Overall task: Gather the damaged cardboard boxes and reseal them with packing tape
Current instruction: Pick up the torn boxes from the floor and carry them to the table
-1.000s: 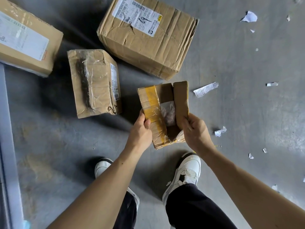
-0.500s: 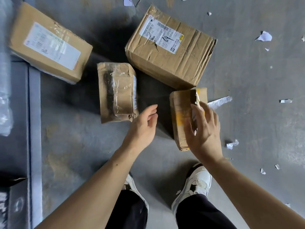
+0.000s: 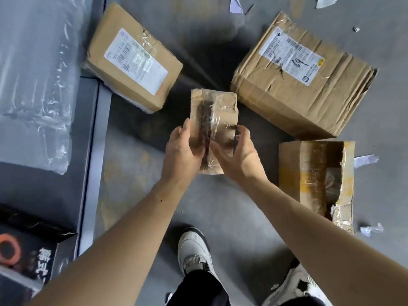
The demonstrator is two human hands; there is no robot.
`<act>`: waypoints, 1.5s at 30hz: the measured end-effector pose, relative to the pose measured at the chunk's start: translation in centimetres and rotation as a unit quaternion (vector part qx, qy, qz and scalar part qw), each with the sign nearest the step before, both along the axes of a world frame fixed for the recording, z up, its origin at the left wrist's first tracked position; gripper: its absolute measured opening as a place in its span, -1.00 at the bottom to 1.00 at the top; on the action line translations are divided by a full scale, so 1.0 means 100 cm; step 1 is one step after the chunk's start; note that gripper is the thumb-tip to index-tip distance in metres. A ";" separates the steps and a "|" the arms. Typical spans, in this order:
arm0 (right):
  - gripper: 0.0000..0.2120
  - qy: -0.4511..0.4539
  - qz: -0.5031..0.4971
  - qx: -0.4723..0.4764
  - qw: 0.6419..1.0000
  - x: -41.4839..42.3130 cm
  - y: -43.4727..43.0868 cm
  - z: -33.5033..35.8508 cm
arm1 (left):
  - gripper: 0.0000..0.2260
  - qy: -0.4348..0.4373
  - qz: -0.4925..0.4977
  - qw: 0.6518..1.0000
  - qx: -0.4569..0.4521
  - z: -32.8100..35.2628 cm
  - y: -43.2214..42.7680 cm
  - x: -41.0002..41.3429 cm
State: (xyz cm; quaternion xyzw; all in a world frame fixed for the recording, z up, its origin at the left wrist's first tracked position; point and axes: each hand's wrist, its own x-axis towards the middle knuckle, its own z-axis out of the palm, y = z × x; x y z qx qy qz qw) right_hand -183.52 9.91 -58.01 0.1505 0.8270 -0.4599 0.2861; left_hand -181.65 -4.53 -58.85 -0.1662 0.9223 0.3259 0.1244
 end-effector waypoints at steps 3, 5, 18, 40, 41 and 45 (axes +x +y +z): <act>-0.23 -0.003 -0.032 0.002 0.999 0.000 -0.015 -0.008 | -0.20 0.007 -0.027 0.999 0.019 -0.009 0.005 0.003; -0.27 -0.002 -0.050 0.013 0.999 0.000 -0.017 -0.010 | -0.12 0.002 -0.055 0.998 0.007 -0.009 0.008 0.004; -0.48 0.016 -0.047 0.023 0.999 0.017 0.017 0.012 | -0.23 -0.039 -0.098 0.992 -0.070 0.032 0.040 0.011; -0.59 0.011 -0.048 -0.029 0.998 0.019 0.082 0.050 | -0.37 -0.078 -0.074 0.994 0.030 0.054 0.050 0.036; -0.60 0.019 -0.041 -0.020 0.999 0.019 0.080 0.050 | -0.35 -0.087 -0.067 0.993 0.052 0.053 0.048 0.036; -0.79 0.035 -0.046 0.023 0.998 0.022 0.076 0.048 | -0.22 -0.091 -0.065 0.984 0.140 0.036 0.048 0.043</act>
